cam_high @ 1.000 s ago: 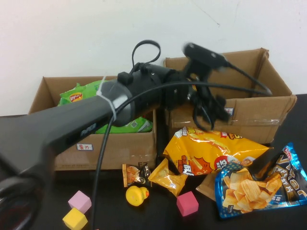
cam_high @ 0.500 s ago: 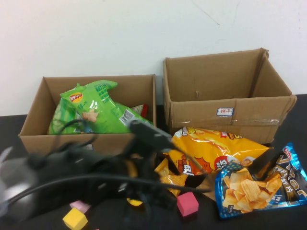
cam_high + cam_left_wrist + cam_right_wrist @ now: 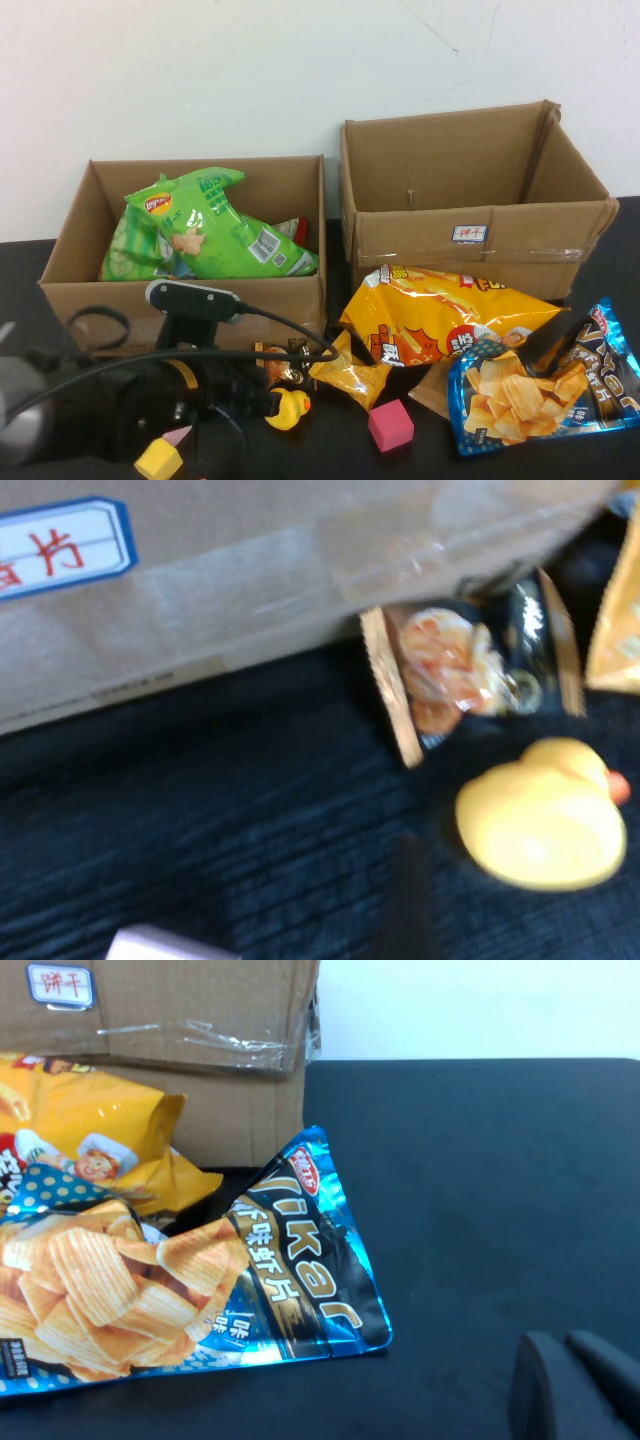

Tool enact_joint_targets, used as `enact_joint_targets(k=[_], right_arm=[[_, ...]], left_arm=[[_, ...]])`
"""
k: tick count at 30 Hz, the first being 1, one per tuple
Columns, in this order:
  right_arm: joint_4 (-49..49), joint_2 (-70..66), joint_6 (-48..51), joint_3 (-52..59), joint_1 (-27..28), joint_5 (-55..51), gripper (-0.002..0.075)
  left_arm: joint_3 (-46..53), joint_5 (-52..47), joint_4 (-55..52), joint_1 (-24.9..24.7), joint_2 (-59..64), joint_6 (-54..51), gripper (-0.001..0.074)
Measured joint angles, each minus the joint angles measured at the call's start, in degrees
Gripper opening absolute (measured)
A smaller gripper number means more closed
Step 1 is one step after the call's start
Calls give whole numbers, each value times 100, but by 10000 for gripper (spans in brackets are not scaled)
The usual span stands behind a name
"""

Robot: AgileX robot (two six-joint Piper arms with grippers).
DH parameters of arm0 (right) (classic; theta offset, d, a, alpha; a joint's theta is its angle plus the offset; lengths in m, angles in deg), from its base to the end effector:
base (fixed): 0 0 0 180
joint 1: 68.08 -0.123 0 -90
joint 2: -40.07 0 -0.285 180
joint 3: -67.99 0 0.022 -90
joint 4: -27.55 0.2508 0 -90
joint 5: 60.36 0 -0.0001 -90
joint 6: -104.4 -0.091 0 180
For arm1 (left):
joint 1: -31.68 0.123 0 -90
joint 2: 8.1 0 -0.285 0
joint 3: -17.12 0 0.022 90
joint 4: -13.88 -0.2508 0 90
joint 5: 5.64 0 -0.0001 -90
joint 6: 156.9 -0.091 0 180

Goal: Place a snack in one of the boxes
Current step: Pick up the biscuit

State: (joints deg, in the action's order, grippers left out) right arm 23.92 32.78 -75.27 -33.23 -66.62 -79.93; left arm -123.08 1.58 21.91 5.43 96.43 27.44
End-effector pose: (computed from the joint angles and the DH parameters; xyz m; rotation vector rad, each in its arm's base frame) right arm 0.0535 -0.0033 0.1737 -0.0220 1.8437 -0.0831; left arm 0.2674 -0.1301 0.1412 0.2848 2.3978 -0.2926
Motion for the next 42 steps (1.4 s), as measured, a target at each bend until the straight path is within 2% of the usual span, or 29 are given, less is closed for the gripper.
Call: enact_joint_targets(k=[2, 3, 5, 8, 18, 28, 35, 40, 42], right_arm=[[0, 0, 0, 0, 0, 0, -1], [0, 0, 0, 0, 0, 0, -1], [0, 0, 0, 0, 0, 0, -1], [0, 0, 0, 0, 0, 0, -1], [0, 0, 0, 0, 0, 0, -1], [0, 0, 0, 0, 0, 0, -1], [0, 0, 0, 0, 0, 0, -1], [9, 0, 0, 0, 0, 0, -1], [9, 0, 0, 0, 0, 0, -1]], left_arm=[[-12, 324, 137, 0, 280, 58, 571], [-41, 478, 167, 11, 431, 100, 614], [-166, 759, 195, 11, 711, 232, 660], [-403, 1043, 221, 11, 1117, 463, 682], [-1191, 1395, 245, 0, 2053, 925, 659], [-1354, 1165, 76, -99, 2294, 1353, 640], [-1354, 1165, 68, -99, 2341, 1513, 529], [-1354, 1165, 54, -99, 2341, 1529, 498], [-1354, 1165, 54, -99, 2341, 1552, 459]])
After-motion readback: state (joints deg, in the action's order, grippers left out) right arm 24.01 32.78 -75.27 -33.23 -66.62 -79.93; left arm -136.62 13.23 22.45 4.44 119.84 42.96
